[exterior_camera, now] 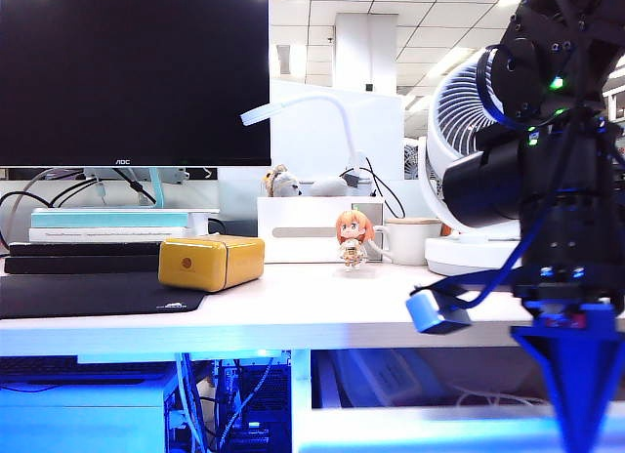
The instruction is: Open the drawer, place the cleaning sponge inside, then close the drawer.
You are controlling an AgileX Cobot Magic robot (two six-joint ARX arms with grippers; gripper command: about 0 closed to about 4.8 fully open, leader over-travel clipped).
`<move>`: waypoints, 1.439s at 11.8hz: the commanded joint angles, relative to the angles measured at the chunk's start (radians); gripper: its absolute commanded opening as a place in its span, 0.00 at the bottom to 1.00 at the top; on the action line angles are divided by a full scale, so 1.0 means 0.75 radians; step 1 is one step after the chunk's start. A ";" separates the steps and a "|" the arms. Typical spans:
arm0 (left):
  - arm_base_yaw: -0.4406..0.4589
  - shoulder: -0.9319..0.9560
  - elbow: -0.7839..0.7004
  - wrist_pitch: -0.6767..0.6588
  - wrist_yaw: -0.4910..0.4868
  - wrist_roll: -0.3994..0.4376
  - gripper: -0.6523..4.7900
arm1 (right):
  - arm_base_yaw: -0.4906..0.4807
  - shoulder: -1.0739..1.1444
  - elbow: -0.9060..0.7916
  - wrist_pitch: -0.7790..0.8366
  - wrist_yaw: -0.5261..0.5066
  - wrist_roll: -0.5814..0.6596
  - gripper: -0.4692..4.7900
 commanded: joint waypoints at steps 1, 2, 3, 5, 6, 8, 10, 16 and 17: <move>0.001 -0.003 0.006 0.018 0.008 0.005 0.11 | 0.000 -0.002 0.005 0.142 0.011 -0.004 0.08; 0.001 -0.003 0.006 0.018 0.008 0.005 0.11 | 0.000 -0.002 0.004 0.176 0.028 -0.004 0.08; 0.001 -0.003 0.006 0.018 0.008 0.005 0.11 | 0.000 -0.001 0.004 0.298 0.132 -0.003 0.08; 0.001 -0.003 0.006 0.018 0.008 0.005 0.11 | 0.000 -0.001 0.004 0.415 0.234 -0.003 0.08; 0.001 -0.003 0.006 0.018 0.008 0.005 0.11 | 0.000 -0.001 0.004 0.479 0.277 0.002 0.08; 0.001 -0.003 0.006 0.017 0.008 0.005 0.11 | 0.000 -0.002 0.009 0.599 0.277 0.038 0.08; 0.001 -0.003 0.006 0.017 0.008 0.005 0.11 | 0.000 -0.016 0.011 0.602 0.274 0.072 0.08; 0.001 -0.003 0.006 0.017 0.004 0.005 0.11 | -0.002 -0.025 0.011 0.647 0.240 0.072 0.08; 0.001 -0.003 0.006 0.017 0.004 0.005 0.11 | -0.002 -0.024 0.011 0.647 0.238 0.072 0.08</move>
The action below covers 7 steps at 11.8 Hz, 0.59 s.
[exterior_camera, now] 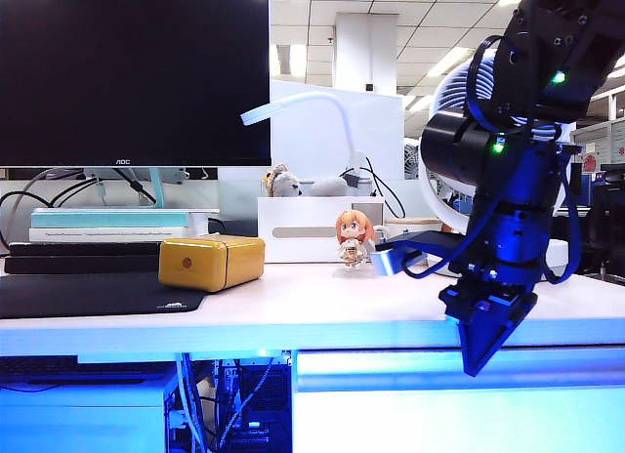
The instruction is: Open the drawer, place the cleaning sponge inside, then close the drawer.
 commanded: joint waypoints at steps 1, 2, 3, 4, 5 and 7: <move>0.001 -0.003 0.006 0.017 0.004 0.005 0.11 | 0.001 -0.007 0.006 0.018 -0.015 0.004 0.08; 0.001 -0.003 0.006 0.017 0.004 0.005 0.11 | -0.001 -0.006 0.006 0.024 -0.046 0.004 0.08; 0.001 -0.003 0.006 0.017 0.004 0.005 0.11 | -0.001 -0.004 0.006 0.037 -0.049 0.004 0.08; 0.001 -0.003 0.006 0.017 0.004 0.005 0.11 | -0.001 -0.003 0.006 0.042 -0.050 0.004 0.08; 0.001 -0.003 0.006 0.017 0.004 0.005 0.11 | -0.001 -0.003 0.006 0.057 -0.049 0.004 0.08; 0.001 -0.003 0.006 0.017 0.004 0.005 0.11 | -0.001 0.003 0.006 0.077 -0.055 0.004 0.08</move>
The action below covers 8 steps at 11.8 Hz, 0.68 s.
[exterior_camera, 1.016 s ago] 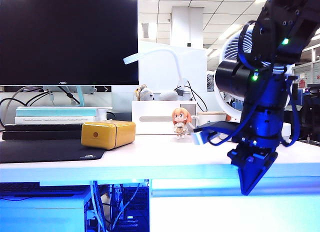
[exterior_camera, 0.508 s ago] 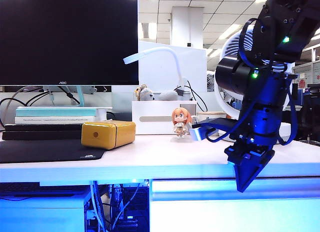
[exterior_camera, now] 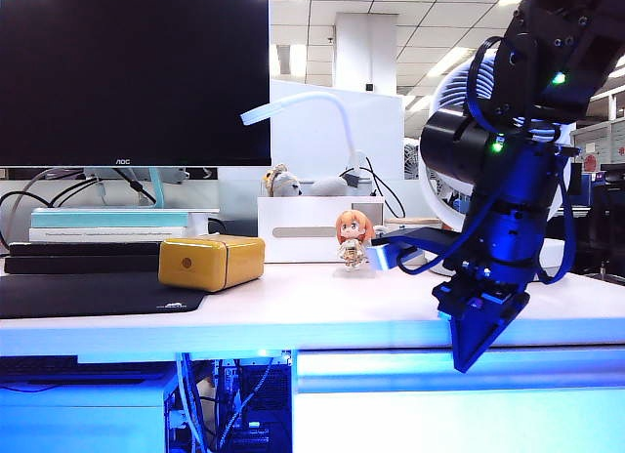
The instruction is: Open the drawer, place the cleaning sponge inside, then close the drawer.
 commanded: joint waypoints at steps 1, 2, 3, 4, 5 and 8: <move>0.001 -0.003 0.006 0.017 0.004 0.005 0.11 | 0.001 0.004 0.006 0.033 -0.036 0.002 0.08; 0.001 -0.003 0.006 0.017 0.004 0.005 0.11 | 0.001 0.005 0.005 0.009 -0.084 0.002 0.08; 0.001 -0.003 0.006 0.018 0.004 0.005 0.11 | 0.001 0.012 0.003 0.005 -0.085 0.002 0.08; 0.001 -0.003 0.006 0.018 0.004 0.005 0.11 | 0.001 0.021 0.004 0.015 -0.080 0.002 0.08; 0.001 -0.003 0.006 0.018 0.004 0.005 0.11 | -0.001 0.032 0.004 0.030 -0.074 0.002 0.08; 0.001 -0.003 0.006 0.017 0.004 0.005 0.11 | -0.001 0.072 0.004 0.108 -0.004 0.003 0.08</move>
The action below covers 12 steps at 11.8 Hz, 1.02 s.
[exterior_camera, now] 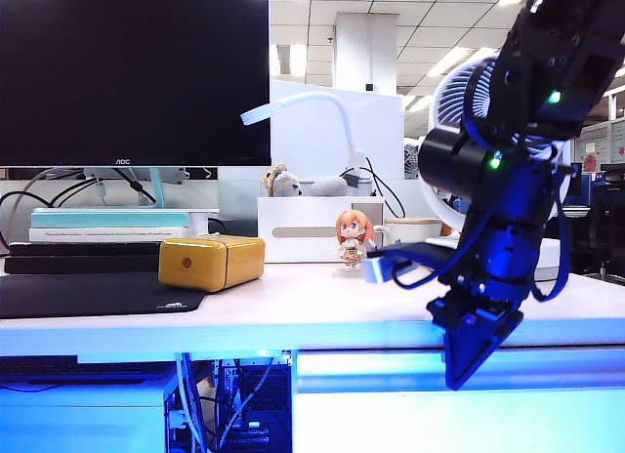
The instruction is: Open the drawer, place the cleaning sponge inside, then close the drawer.
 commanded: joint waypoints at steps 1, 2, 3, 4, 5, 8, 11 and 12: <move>0.001 -0.003 0.006 0.017 0.004 0.005 0.11 | 0.001 0.008 0.004 0.116 0.074 0.003 0.08; 0.001 -0.003 0.006 0.017 0.004 0.005 0.11 | 0.001 0.008 0.004 0.115 0.074 0.003 0.08; 0.001 -0.003 0.006 0.017 0.004 0.005 0.11 | 0.001 0.008 0.004 0.114 0.073 0.003 0.08; 0.001 -0.003 0.006 0.017 0.004 0.005 0.11 | 0.001 0.007 0.004 0.103 0.072 0.002 0.08; 0.001 -0.003 0.006 0.017 0.004 0.005 0.11 | 0.001 0.006 0.005 0.079 0.072 0.002 0.08; 0.001 -0.003 0.006 0.017 0.004 0.005 0.11 | 0.001 -0.045 0.005 -0.024 0.061 0.003 0.08; 0.001 -0.003 0.006 0.018 0.004 0.005 0.11 | 0.001 -0.247 0.005 -0.054 0.042 0.090 0.08; 0.001 -0.003 0.006 0.018 0.004 0.006 0.11 | 0.001 -0.315 0.005 -0.045 0.043 0.133 0.08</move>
